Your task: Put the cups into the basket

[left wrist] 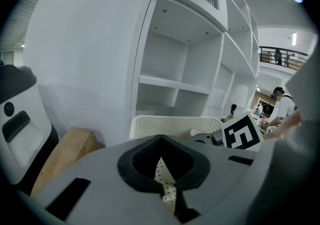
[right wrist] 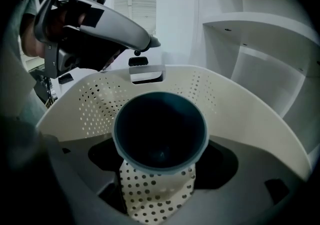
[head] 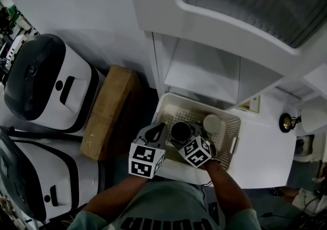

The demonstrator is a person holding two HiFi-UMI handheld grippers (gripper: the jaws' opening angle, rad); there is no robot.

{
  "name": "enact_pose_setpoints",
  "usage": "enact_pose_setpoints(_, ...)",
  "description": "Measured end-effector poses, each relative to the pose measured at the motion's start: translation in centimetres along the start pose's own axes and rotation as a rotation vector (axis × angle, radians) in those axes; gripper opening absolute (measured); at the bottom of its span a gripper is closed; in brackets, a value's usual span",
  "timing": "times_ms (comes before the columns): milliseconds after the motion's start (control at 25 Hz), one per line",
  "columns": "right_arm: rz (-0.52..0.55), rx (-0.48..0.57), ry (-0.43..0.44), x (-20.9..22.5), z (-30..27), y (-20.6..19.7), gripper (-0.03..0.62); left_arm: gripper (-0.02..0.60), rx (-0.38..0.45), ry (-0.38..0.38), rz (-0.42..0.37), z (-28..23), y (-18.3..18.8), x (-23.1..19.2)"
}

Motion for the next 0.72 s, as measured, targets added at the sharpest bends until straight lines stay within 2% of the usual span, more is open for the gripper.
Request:
enact_pose_setpoints(440, 0.042, -0.068, -0.002, -0.6, 2.3, 0.0, 0.387, 0.005, 0.024, -0.047, -0.017, 1.2, 0.4, 0.7)
enact_pose_setpoints(720, 0.066, -0.074, -0.085, -0.2, 5.3, 0.7, 0.385, 0.003, 0.041, -0.088, -0.032, 2.2, 0.4, 1.1)
Point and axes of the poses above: the fingertips, and each gripper's own axes: z backward along the fingers, x to its right, y out of its top, the point moved 7 cm from there along z, backward along the fingers, and after that the axes turned 11 degrees about x, right-handed, at the moved point
